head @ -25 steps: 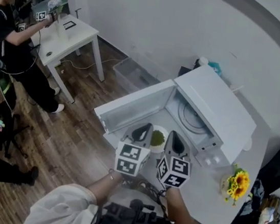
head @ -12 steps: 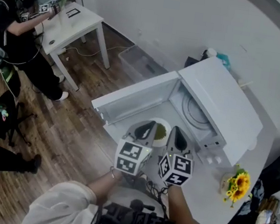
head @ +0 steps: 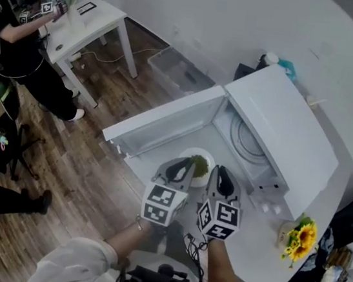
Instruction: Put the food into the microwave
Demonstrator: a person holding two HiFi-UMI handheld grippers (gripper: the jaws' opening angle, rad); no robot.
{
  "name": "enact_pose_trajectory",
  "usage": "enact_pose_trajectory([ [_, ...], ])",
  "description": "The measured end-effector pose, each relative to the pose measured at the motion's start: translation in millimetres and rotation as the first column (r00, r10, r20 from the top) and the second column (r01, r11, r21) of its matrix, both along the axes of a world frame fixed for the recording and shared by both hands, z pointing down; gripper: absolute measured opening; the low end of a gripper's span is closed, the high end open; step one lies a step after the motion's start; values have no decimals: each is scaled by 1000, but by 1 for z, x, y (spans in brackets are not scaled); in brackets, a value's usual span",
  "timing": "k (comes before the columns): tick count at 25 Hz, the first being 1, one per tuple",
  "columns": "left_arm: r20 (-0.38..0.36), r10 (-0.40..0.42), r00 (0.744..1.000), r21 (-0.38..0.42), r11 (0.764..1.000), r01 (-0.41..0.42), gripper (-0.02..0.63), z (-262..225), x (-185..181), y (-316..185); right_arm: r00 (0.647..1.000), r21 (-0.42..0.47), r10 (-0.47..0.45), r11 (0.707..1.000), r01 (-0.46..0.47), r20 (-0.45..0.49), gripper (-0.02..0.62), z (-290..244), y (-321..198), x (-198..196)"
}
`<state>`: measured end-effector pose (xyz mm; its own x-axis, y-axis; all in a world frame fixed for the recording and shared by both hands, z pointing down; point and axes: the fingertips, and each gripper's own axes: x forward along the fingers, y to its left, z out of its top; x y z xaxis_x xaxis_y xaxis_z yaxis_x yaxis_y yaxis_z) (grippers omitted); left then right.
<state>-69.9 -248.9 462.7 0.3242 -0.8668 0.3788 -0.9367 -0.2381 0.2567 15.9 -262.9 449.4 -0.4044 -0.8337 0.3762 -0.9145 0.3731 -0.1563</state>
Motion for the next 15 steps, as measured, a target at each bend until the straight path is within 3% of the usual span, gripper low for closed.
enact_pose_trajectory([
  [2, -6, -2, 1000, -23, 1000, 2, 81, 14, 1, -2, 1000, -21, 3, 1000, -2, 2, 84, 13, -2, 3],
  [5, -8, -9, 1000, -66, 998, 9, 118, 40, -3, -3, 1000, -47, 15, 999, -15, -7, 84, 34, -5, 8],
  [9, -13, -25, 1000, -140, 990, 23, 172, 79, -8, -2, 1000, -95, 27, 995, -28, -16, 135, 66, -9, 17],
  [15, -3, -86, 996, -195, 977, 84, 176, 120, -23, -4, 998, -155, 59, 986, -64, -31, 153, 106, -12, 30],
])
